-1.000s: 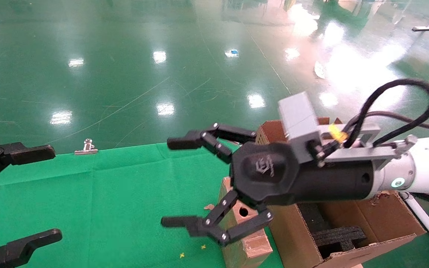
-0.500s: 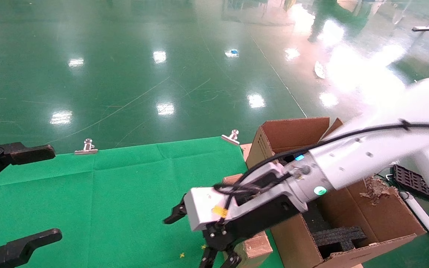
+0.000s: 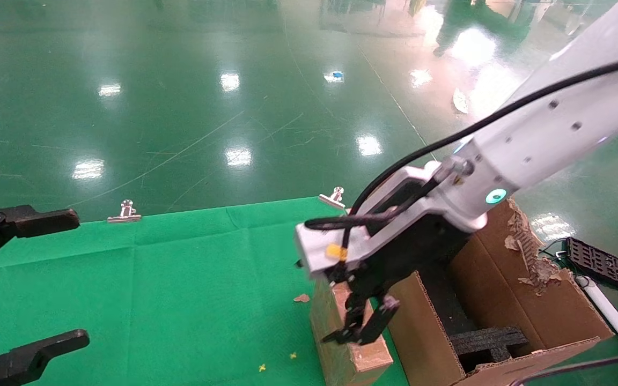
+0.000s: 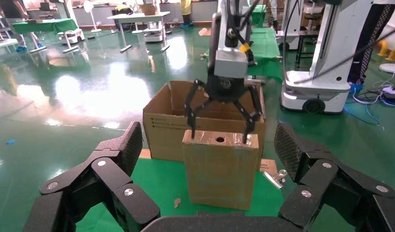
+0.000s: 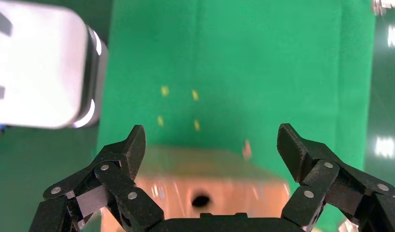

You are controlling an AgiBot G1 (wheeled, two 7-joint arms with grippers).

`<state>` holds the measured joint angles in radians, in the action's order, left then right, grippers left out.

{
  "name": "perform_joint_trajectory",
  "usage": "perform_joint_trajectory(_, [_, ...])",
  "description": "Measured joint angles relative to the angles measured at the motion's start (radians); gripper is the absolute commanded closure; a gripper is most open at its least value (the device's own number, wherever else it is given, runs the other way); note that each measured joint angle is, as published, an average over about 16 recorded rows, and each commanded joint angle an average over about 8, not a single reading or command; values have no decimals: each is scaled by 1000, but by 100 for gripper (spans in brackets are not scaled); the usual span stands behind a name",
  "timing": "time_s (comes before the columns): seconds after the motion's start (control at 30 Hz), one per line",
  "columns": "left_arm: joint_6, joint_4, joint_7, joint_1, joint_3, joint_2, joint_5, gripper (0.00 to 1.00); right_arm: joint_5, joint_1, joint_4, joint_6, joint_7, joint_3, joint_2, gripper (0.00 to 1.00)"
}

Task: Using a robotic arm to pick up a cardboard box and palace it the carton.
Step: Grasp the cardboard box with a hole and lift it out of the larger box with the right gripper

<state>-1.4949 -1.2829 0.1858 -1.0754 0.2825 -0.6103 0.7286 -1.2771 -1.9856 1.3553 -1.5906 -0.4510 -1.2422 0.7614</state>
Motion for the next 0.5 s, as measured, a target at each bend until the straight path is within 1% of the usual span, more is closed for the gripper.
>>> perform_joint_trajectory(0.23, [0, 0, 0, 0, 1, 0, 0, 0, 3, -163, 0, 4, -51, -225, 24, 0])
perform_joint_trajectory(0.37, [0, 0, 0, 0, 1, 0, -1, 0, 5, -228, 0, 10, -82, -340, 55, 0])
perform_joint_trajectory(0.5, [0, 0, -1, 0, 1, 0, -1, 0, 3, -275, 1, 21, -118, -434, 91, 0])
